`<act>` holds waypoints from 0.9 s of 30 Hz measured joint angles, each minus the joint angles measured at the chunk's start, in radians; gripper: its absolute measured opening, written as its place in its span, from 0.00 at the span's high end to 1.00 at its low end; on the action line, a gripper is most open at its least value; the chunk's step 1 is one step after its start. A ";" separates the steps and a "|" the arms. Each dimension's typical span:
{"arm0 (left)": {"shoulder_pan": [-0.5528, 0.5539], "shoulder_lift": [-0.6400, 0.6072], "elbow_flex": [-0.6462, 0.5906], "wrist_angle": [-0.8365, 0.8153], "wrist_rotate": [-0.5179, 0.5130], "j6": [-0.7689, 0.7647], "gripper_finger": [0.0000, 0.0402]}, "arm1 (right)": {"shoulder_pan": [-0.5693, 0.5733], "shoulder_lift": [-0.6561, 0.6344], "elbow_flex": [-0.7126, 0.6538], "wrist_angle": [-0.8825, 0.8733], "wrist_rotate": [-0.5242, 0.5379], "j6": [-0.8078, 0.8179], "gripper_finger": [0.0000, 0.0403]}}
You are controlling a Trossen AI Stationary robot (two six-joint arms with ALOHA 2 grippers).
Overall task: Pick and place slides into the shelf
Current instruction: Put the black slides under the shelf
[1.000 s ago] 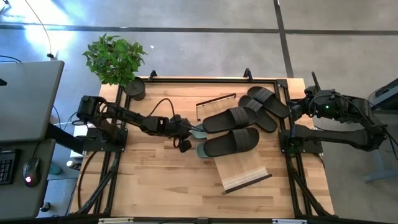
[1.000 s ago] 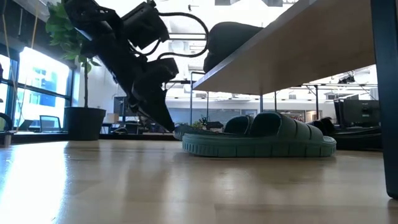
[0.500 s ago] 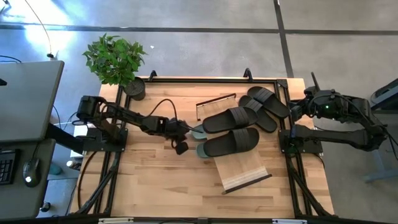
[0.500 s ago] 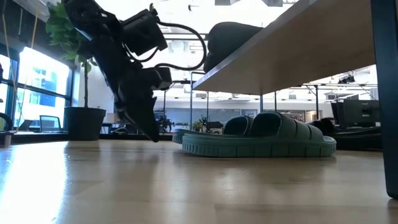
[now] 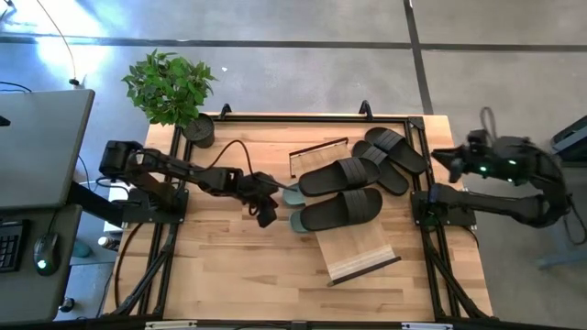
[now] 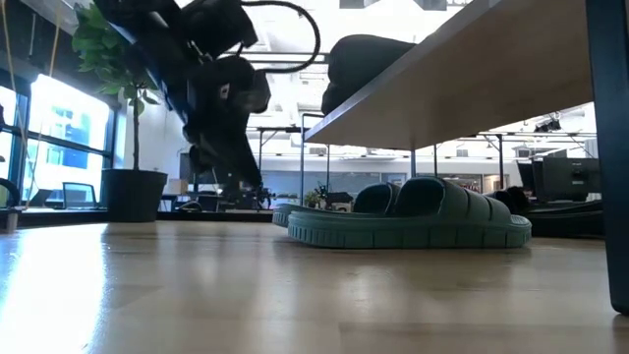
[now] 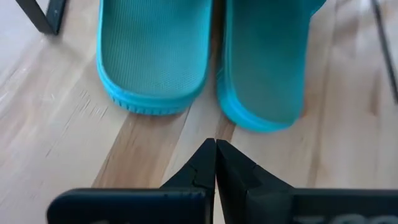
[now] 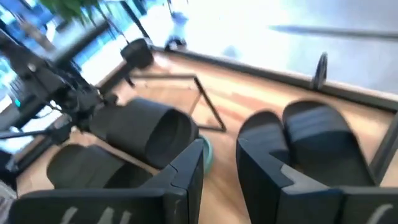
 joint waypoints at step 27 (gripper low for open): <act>-0.081 -0.070 0.000 0.235 -0.175 -0.378 1.00 | 0.435 -0.217 0.488 -0.295 0.354 0.008 0.79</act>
